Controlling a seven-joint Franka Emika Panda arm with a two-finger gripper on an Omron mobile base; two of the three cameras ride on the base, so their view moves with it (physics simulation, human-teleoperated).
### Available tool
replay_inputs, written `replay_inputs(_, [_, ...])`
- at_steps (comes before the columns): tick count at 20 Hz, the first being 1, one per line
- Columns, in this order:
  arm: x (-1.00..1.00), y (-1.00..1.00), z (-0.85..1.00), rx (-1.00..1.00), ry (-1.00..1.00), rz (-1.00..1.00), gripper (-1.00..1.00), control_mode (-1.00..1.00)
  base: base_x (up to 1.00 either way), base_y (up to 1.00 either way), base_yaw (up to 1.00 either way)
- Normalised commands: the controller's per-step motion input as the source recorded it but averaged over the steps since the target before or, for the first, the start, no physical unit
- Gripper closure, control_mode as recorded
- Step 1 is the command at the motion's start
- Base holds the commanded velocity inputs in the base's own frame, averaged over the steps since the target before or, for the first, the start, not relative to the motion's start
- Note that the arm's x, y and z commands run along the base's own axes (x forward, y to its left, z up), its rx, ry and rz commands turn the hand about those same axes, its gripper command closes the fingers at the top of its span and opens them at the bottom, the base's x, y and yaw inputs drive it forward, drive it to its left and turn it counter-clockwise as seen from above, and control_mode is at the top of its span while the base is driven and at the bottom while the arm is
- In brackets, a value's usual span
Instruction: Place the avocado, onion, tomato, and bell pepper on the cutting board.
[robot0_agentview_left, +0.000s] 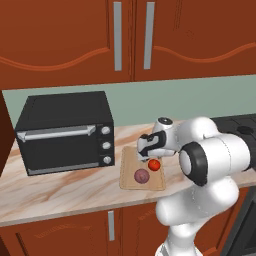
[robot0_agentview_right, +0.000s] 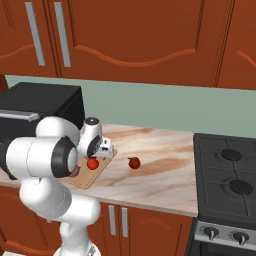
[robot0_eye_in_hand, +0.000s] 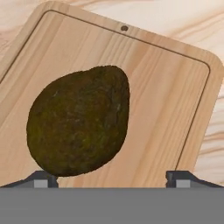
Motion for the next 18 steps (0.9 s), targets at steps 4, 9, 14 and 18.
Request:
replay_inputs(4, [0.00, 0.00, 0.43, 0.00, -0.11, 0.00, -1.00, -1.00, 0.00, 0.00, 0.00])
replay_inputs(9, [-0.10, -0.10, 0.52, 0.00, -0.14, 0.00, -1.00, -1.00, 0.00, 0.00, 0.00])
replay_inputs(14, [-0.26, -0.39, 0.65, 0.00, -0.05, 0.00, -1.00, -1.00, 0.00, 0.00, 0.00])
replay_inputs(18, [-0.23, -0.65, 0.61, 0.00, 0.00, -0.01, -1.00, -1.00, 0.00, 0.00, 0.00])
